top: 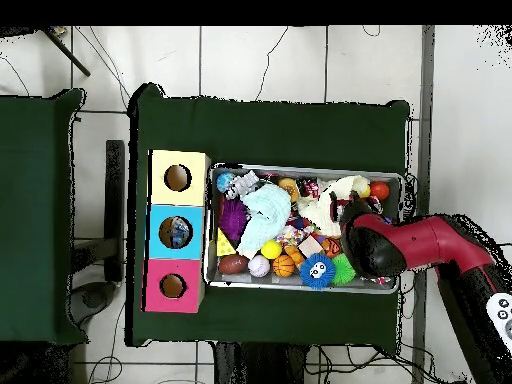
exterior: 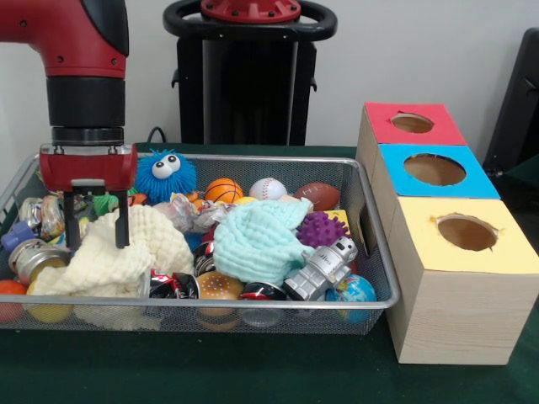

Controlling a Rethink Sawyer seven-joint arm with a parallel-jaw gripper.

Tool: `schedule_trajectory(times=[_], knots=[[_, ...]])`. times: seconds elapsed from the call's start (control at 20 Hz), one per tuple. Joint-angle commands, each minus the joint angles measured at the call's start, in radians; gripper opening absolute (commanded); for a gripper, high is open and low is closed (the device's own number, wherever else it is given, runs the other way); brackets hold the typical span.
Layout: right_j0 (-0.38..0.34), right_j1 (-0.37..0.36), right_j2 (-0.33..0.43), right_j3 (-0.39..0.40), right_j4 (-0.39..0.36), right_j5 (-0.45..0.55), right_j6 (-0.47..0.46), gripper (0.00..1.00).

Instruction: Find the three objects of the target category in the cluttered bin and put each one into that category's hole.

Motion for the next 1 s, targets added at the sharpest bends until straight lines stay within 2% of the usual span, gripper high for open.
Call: schedule_trajectory(times=[0.05, 0.4, 0.45, 1.0], knots=[[0.007, 0.058, -0.058, -0.064, -0.045, -0.038, -0.122, 1.00], [0.009, 0.044, -0.054, -0.048, -0.029, -0.023, -0.125, 1.00], [0.010, 0.042, -0.052, -0.046, -0.028, -0.023, -0.128, 0.00], [0.020, 0.031, -0.053, -0.038, -0.011, 0.005, -0.128, 0.00]])
